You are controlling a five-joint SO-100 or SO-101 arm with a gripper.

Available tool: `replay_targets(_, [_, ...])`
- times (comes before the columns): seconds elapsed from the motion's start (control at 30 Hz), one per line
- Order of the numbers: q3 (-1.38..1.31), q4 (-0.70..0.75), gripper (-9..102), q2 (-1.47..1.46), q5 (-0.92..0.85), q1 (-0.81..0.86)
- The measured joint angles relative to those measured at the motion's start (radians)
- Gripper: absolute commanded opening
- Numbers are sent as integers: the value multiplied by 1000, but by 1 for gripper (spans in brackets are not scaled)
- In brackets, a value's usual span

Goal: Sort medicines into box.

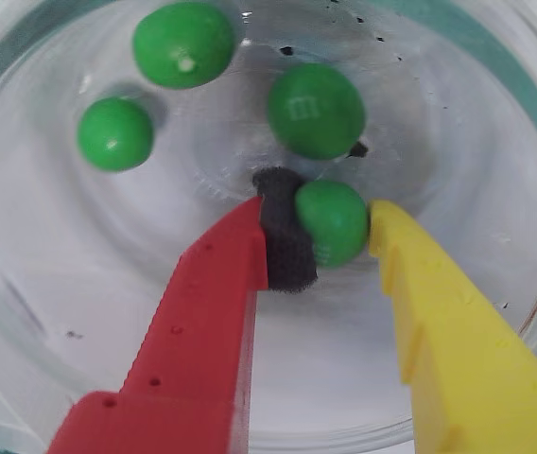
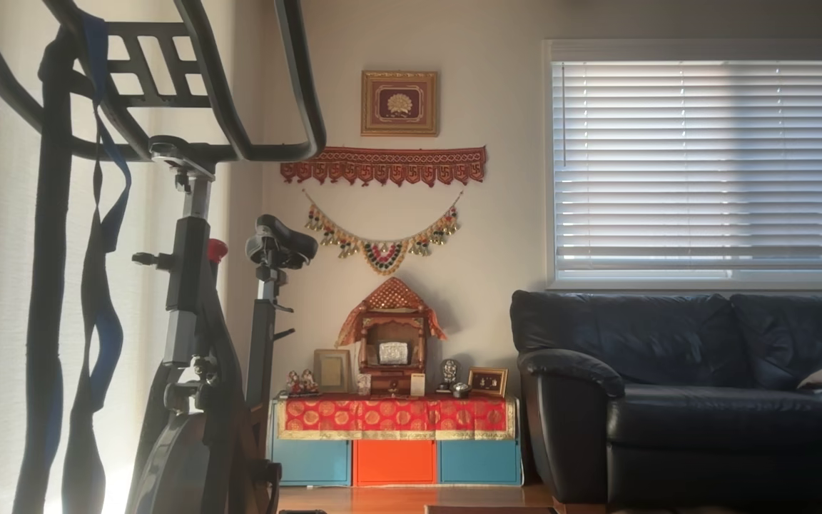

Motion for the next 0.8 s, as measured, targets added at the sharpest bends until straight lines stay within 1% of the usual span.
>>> replay_targets(0.23, [-8, 18, 1, 175, 117, -80])
replay_targets(0.47, [-166, -5, 1, 196, 285, -204])
replay_targets(0.63, [-311, 38, 1, 179, 413, -353])
replay_targets(0.8, [-356, 6, 1, 81, 492, -509])
